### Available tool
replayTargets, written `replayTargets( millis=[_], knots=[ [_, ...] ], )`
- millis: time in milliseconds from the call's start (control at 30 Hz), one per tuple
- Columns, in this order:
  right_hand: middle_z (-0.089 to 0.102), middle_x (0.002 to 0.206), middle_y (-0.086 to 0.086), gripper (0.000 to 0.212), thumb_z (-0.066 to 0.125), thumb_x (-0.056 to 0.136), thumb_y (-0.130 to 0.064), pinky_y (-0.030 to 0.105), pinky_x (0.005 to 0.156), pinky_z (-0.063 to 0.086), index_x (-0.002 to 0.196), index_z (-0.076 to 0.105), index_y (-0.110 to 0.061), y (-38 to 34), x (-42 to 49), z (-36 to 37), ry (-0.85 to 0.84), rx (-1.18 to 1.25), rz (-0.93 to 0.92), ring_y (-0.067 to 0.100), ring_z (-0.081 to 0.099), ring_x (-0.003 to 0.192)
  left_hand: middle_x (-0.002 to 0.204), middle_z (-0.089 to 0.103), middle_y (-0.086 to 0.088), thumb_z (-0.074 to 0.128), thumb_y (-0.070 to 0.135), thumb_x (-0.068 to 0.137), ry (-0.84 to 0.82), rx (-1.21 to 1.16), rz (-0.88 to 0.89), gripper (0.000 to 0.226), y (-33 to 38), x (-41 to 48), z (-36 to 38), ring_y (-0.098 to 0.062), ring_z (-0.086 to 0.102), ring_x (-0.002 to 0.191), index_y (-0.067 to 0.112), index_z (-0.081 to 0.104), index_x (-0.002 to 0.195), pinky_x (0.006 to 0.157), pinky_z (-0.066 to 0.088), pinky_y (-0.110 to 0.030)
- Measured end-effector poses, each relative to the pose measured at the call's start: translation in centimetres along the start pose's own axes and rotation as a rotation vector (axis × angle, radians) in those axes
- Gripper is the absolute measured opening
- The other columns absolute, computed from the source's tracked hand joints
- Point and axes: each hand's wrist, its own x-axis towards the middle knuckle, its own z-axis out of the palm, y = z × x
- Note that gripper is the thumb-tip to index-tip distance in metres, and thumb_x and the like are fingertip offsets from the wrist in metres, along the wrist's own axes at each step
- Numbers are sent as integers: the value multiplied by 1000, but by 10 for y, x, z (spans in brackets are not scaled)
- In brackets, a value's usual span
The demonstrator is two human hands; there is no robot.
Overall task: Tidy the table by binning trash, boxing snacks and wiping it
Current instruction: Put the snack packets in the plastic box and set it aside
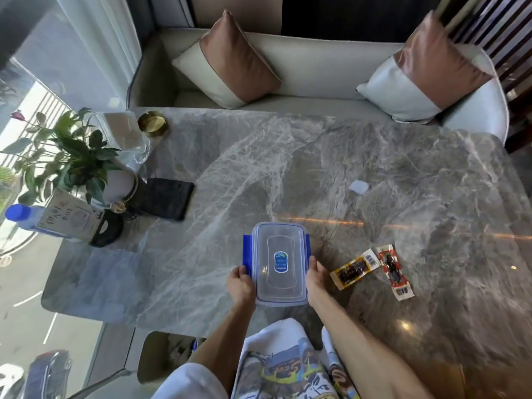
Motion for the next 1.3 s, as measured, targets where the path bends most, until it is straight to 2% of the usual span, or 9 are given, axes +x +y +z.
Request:
replayTargets(
  millis=[133, 300, 433, 600, 767, 900, 1000, 1133, 1300],
  knots=[
    [57, 137, 14, 49, 41, 100, -40, 48, 106, 44, 138, 51, -9, -7, 2, 0, -58, -81, -38, 32, 56, 123, 69, 59, -23, 48, 7, 94, -50, -6, -14, 26, -7, 1, -6, -22, 52, 76, -14, 64, 93, 68, 40, -35],
    [49, 147, 9, 51, 40, 100, -40, 38, 113, 36, 143, 46, -12, -9, 0, -9, -8, -147, -157, 27, 46, 135, 125, 59, -24, 44, 14, 98, -84, 142, 89, 40, 2, -1, -15, -37, 58, 115, -4, 46, 134, 102, 45, -51],
    [57, 139, 6, 46, 45, 100, -35, 22, 100, 39, 137, 54, -10, -3, -11, -15, 2, -277, -401, 20, 53, 129, 123, 60, -22, 42, 11, 99, -72, 348, 352, 33, 5, -7, -15, -36, 52, 117, -3, 59, 124, 103, 40, -44],
    [62, 131, 14, 38, 55, 96, -22, 32, 102, 44, 129, 60, -4, -5, -16, -7, -72, -430, -434, 26, 58, 121, 108, 64, -24, 48, 14, 92, -141, 459, 385, 27, 16, -21, -10, -36, 55, 105, -6, 66, 87, 93, 41, -38],
    [67, 124, 11, 38, 56, 95, -25, 27, 90, 49, 129, 61, -10, -31, -43, -12, -37, -442, -542, 16, 64, 106, 121, 64, -20, 44, 34, 82, -175, 679, 329, 46, 47, -23, -21, -33, 48, 121, 6, 70, 108, 100, 31, -33],
    [67, 117, 18, 45, 64, 91, -17, 42, 89, 53, 135, 56, -14, -60, -83, 8, -222, -108, -589, 26, 67, 99, 114, 66, -29, 46, 52, 90, -318, 315, 185, 59, 82, -8, -46, -35, 62, 106, 0, 66, 111, 97, 45, -43],
    [60, 94, 1, 43, 68, 87, -18, 30, 81, 51, 126, 57, -35, -66, -107, 39, -424, -148, -695, 11, 58, 84, 108, 63, -15, 33, 73, 87, -615, -28, -132, 71, 114, 20, -88, -28, 60, 94, 13, 66, 104, 80, 50, -41],
    [63, 91, 1, 21, 61, 85, -7, 42, 82, 54, 101, 69, -17, -54, -121, 82, -555, -473, -1013, 19, 61, 90, 131, 51, -25, 30, 91, 66, -837, -404, -362, 112, 139, 78, -151, -46, 45, 128, 1, 49, 130, 90, 44, -66],
    [70, 118, 3, 32, 53, 87, -7, 42, 106, 41, 99, 79, -21, -33, -104, 105, -384, -788, -1244, 23, 51, 127, 132, 61, -19, 59, 27, 87, -864, -309, -278, 57, 147, 116, -191, -38, 64, 111, -2, 49, 135, 84, 56, -55]
  ],
)
